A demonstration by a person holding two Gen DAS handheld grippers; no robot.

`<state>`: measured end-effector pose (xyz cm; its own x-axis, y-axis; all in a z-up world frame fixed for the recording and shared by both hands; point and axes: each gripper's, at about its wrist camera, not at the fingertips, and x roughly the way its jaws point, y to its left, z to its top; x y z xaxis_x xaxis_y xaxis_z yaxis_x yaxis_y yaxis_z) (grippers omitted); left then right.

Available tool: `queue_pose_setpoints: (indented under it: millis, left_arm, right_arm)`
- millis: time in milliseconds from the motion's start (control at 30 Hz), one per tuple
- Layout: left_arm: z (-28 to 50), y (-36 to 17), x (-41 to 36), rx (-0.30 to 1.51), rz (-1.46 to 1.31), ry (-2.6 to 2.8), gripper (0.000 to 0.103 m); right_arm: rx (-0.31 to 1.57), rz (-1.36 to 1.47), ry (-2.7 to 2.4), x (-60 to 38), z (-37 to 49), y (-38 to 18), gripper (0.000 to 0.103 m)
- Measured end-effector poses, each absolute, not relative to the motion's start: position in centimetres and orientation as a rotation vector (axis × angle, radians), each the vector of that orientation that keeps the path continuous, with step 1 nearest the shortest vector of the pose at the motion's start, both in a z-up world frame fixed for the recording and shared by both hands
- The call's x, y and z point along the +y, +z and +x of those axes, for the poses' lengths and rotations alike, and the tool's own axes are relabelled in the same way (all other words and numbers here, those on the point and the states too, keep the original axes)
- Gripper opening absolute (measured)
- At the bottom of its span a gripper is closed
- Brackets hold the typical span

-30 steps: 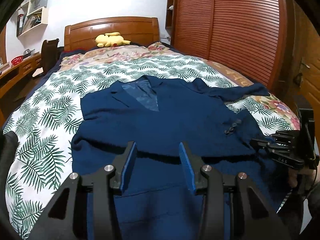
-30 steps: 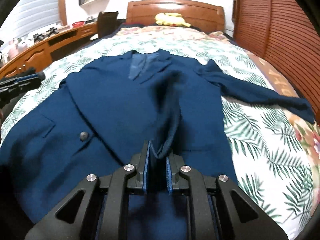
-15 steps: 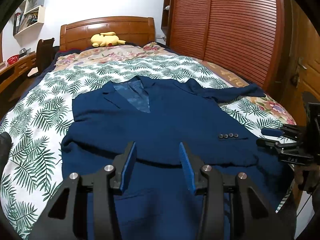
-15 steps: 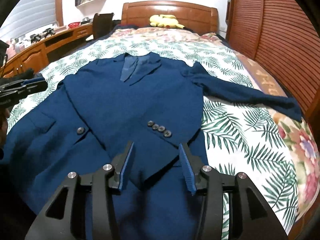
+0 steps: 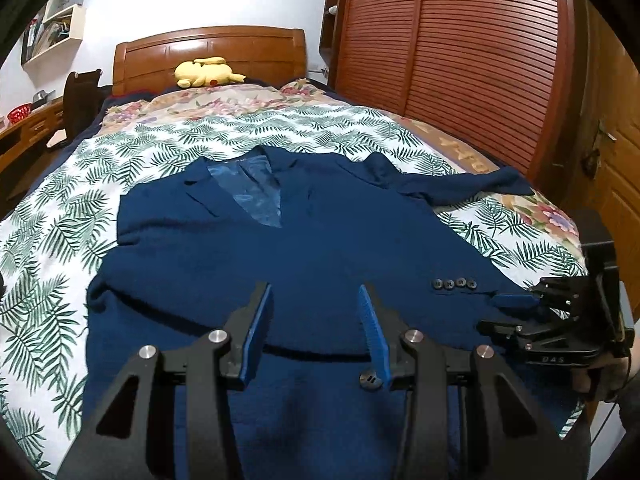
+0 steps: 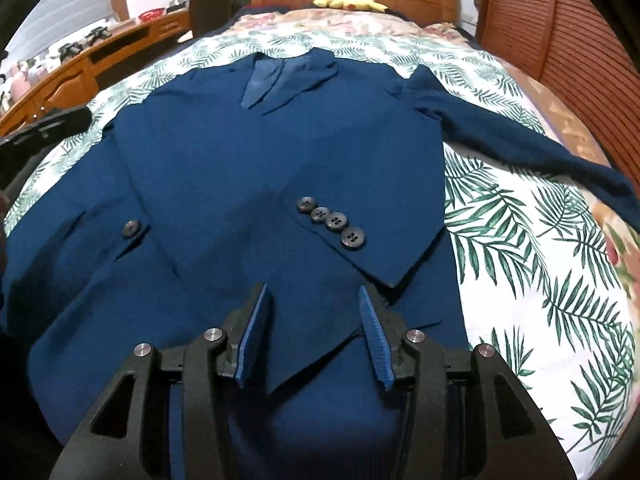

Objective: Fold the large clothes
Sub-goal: 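Move the right tool to the other sleeve's cuff and close on it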

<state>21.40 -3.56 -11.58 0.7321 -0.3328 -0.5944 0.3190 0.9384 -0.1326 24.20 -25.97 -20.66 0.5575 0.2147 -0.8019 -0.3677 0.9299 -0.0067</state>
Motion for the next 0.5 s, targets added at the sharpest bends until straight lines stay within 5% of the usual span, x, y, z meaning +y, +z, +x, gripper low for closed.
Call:
queue_pose_setpoints:
  millis: [500]
  left_arm:
    - [22.5,-12.5,-5.6,0.668,-0.006,-0.375,0.044]
  right_arm:
    - [0.877,-0.176,0.233,-33.5,26.8,-16.6,0.067]
